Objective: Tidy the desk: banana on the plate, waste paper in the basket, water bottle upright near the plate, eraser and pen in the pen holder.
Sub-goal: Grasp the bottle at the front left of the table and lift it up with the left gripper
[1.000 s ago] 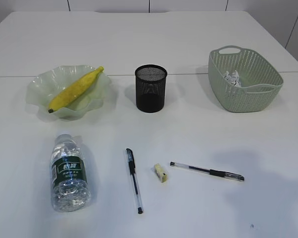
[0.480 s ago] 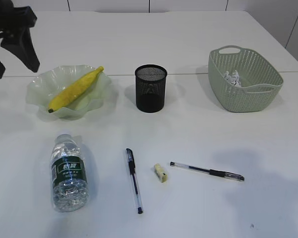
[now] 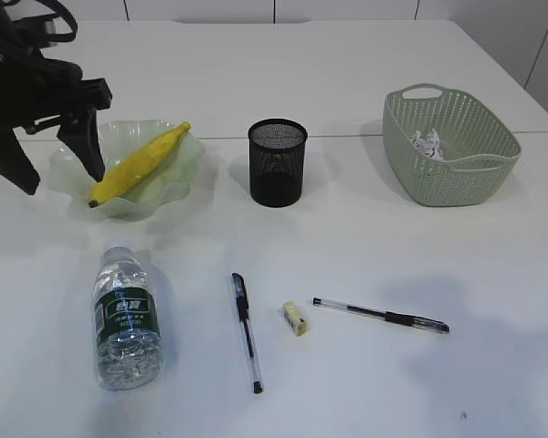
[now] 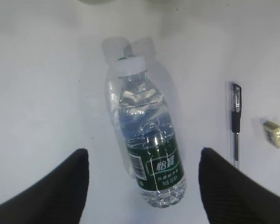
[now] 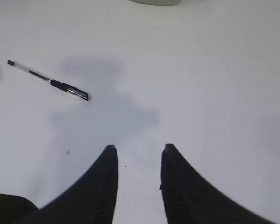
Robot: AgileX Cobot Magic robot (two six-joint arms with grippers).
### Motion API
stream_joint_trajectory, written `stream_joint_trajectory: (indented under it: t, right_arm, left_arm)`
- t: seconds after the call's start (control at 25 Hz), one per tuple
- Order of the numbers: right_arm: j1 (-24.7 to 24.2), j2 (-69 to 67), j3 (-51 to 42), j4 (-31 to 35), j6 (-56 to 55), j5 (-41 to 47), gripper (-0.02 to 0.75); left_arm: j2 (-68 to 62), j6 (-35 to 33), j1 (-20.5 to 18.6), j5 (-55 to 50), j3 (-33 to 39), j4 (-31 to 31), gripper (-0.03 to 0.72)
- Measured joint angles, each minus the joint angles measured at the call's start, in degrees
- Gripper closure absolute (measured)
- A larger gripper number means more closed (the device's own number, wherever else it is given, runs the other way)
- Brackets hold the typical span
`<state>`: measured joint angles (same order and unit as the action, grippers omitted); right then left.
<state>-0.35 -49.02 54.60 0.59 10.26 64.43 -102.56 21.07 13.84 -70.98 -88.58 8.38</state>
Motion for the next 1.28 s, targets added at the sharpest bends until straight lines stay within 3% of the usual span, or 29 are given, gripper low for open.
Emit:
stream_joint_trajectory:
  t: [0.64,1.28]
  right_arm:
    - [0.8,0.0,0.0,-1.0,-1.7,0.0,0.499]
    - [0.8,0.0,0.0,-1.1,-2.0,0.0,0.499]
  left_arm:
    - [-2.8,1.6,0.3,0.4,0.0,1.9,0.169]
    - [-8.0,15.9,6.1,0.9,0.0,-8.4,0.17]
